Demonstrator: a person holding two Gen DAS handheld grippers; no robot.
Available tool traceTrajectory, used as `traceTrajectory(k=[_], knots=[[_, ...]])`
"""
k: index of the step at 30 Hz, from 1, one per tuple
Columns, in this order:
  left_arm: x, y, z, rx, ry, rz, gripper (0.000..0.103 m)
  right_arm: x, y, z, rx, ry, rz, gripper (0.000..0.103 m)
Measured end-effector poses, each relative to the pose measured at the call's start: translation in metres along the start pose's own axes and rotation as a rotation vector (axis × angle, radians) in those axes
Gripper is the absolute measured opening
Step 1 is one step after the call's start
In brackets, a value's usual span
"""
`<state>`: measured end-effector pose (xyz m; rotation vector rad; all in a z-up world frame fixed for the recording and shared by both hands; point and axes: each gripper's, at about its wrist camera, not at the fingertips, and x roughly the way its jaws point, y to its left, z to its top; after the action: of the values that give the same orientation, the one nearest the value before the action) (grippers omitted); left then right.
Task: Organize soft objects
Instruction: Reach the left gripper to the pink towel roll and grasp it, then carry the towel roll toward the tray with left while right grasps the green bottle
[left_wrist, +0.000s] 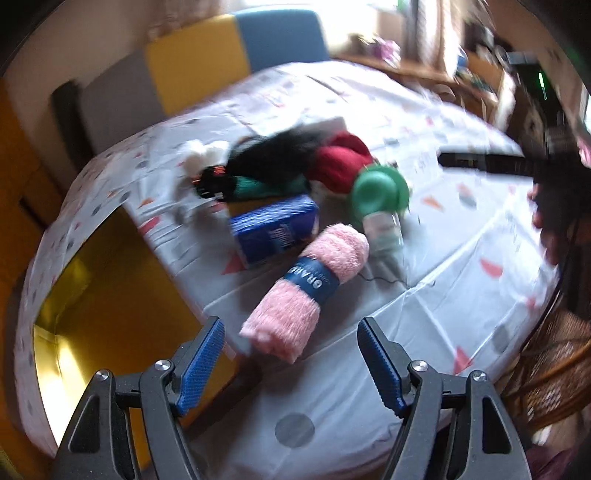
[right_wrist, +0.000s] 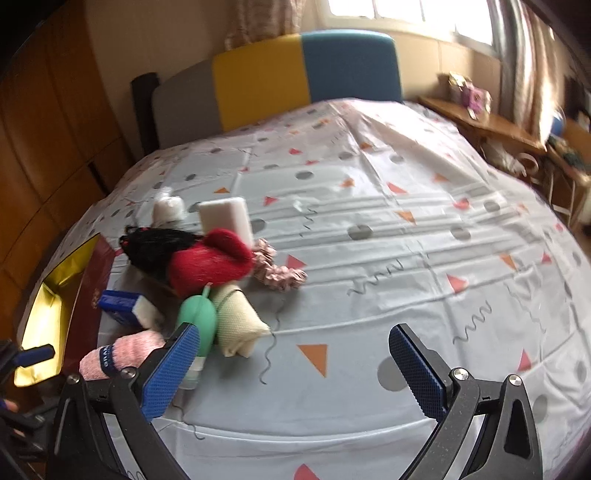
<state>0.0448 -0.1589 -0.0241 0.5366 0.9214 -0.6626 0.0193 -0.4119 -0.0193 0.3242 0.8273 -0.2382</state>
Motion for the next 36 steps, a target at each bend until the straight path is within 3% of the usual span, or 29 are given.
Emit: traceTrajectory(k=[10,11,12,13,15,19,25,29,31,35,36], knots=[[0.063,-0.006,0.033,0.062,0.123,-0.003,0.080,-0.006,-0.002,0.006,0.042,-0.008,0.050,0.103],[0.067,-0.006,0.033,0.058,0.128,0.001,0.077,-0.006,-0.003,0.006,0.047,-0.007,0.052,0.103],[0.072,-0.006,0.033,0.051,0.138,-0.005,0.059,-0.005,-0.004,0.006,0.049,-0.003,0.053,0.103],[0.075,-0.007,0.033,0.046,0.144,-0.014,0.048,-0.004,-0.005,0.006,0.050,-0.001,0.049,0.103],[0.075,-0.009,0.031,0.029,0.126,0.005,0.044,-0.003,-0.006,0.007,0.055,-0.005,0.043,0.103],[0.059,-0.017,0.022,-0.008,0.071,-0.038,0.041,0.001,-0.010,0.006,0.066,0.017,0.043,0.103],[0.038,-0.029,-0.008,-0.073,0.023,-0.058,0.041,0.010,0.000,0.000,0.052,0.085,0.112,0.103],[0.036,-0.034,-0.026,-0.070,-0.011,-0.021,0.042,0.018,0.019,-0.008,0.007,0.141,0.188,0.091],[0.036,-0.034,-0.028,-0.087,-0.015,-0.023,0.042,0.023,0.028,-0.012,-0.008,0.167,0.220,0.079],[0.040,-0.027,-0.028,-0.115,-0.016,-0.029,0.042,0.033,0.048,-0.018,-0.048,0.195,0.261,0.076],[0.040,-0.027,-0.029,-0.127,-0.018,-0.035,0.042,0.037,0.052,-0.019,-0.056,0.203,0.270,0.070]])
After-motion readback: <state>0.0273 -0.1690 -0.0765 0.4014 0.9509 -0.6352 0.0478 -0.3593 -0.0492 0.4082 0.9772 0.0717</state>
